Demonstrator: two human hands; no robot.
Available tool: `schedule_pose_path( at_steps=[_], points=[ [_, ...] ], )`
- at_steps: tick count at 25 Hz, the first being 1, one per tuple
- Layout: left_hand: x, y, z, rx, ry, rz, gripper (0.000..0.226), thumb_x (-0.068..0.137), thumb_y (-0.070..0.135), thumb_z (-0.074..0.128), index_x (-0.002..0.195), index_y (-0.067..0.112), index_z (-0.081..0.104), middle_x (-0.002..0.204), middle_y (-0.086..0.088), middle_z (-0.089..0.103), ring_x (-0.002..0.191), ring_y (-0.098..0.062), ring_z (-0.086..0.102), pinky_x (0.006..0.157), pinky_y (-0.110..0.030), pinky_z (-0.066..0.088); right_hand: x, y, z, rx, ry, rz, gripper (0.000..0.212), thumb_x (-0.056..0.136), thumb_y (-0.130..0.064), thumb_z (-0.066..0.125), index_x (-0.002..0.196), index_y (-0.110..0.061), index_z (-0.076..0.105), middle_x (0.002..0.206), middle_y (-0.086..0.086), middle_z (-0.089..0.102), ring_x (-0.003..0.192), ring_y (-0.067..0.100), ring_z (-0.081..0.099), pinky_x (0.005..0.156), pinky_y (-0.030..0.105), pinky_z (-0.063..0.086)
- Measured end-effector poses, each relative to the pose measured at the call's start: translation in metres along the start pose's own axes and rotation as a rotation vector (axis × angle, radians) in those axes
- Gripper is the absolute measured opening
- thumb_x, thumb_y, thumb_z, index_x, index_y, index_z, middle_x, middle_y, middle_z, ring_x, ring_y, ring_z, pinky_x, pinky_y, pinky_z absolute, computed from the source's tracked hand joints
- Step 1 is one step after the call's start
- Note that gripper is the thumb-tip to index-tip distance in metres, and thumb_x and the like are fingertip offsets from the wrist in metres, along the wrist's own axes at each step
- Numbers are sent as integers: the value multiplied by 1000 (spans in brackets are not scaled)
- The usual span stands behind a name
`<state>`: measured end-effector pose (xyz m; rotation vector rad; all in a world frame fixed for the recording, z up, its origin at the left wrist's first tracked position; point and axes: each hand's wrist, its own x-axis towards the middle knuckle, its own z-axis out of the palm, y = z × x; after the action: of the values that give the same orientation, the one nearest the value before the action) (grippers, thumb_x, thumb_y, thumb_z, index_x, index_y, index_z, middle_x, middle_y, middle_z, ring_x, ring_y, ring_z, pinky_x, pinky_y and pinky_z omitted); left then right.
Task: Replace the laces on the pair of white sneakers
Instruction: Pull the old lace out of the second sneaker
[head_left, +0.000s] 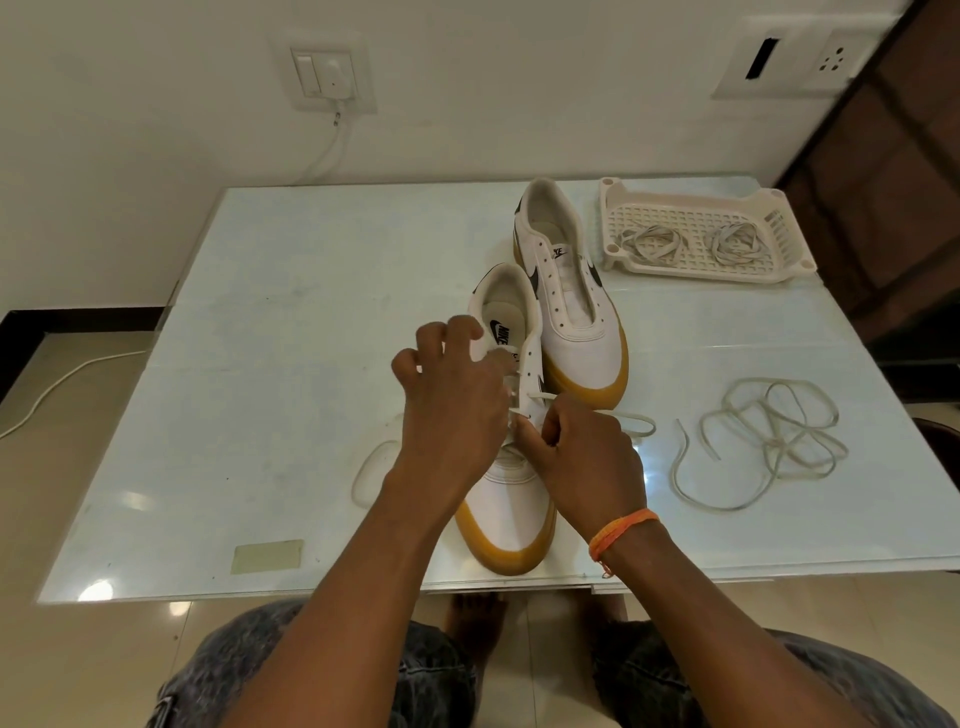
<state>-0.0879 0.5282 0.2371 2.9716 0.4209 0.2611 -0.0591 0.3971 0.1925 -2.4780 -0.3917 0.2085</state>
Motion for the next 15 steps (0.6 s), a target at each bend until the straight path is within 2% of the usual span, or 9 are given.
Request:
schedule_pose_path(
  at_steps=[3,6,9,11,12,13,15],
  points=[
    [-2,0,6,56,-66,27,35,86,29,70,120,26,67,145,-5,40,134,-29,31,99,-44,28,-1,1,1,-20,1,-4,34,90,-58,52,81,-26,43,63,-14,43,54,5,44,52,17,31],
    [-1,3,6,-14,-85,-9,31,88,32,69,118,29,67,145,1,37,134,-24,26,99,-40,23,-2,1,2,-27,-4,12,37,90,-61,49,79,-26,43,63,-12,45,56,7,46,55,21,36],
    [10,-3,6,-302,-62,-333,9,88,31,66,95,32,72,128,5,45,122,-19,36,94,-37,31,-6,4,6,-18,-36,66,48,91,-65,41,65,-25,46,60,-6,51,58,12,53,58,30,48],
    [19,-21,-3,-692,-10,-634,11,86,32,63,78,32,70,123,2,53,115,-23,48,95,-44,41,-10,4,10,6,-48,87,51,92,-65,38,60,-25,44,59,-5,50,57,13,52,60,32,49],
    [20,-29,-9,-812,40,-733,12,86,33,62,77,30,68,124,-1,55,114,-26,50,96,-44,41,-11,4,11,11,-40,94,51,93,-64,38,60,-26,43,58,-5,49,57,13,51,59,31,47],
    [19,-34,-13,-759,63,-774,9,89,32,61,84,29,68,125,-3,54,116,-28,49,95,-42,39,-12,4,13,14,-26,98,51,93,-64,38,60,-26,43,58,-6,48,56,12,50,58,30,45],
    [12,-30,-18,-414,53,-690,15,91,25,61,105,26,67,128,-5,44,120,-29,41,89,-38,30,-15,3,16,33,6,98,50,93,-63,39,60,-26,41,56,-6,47,54,11,47,55,28,43]
  ],
)
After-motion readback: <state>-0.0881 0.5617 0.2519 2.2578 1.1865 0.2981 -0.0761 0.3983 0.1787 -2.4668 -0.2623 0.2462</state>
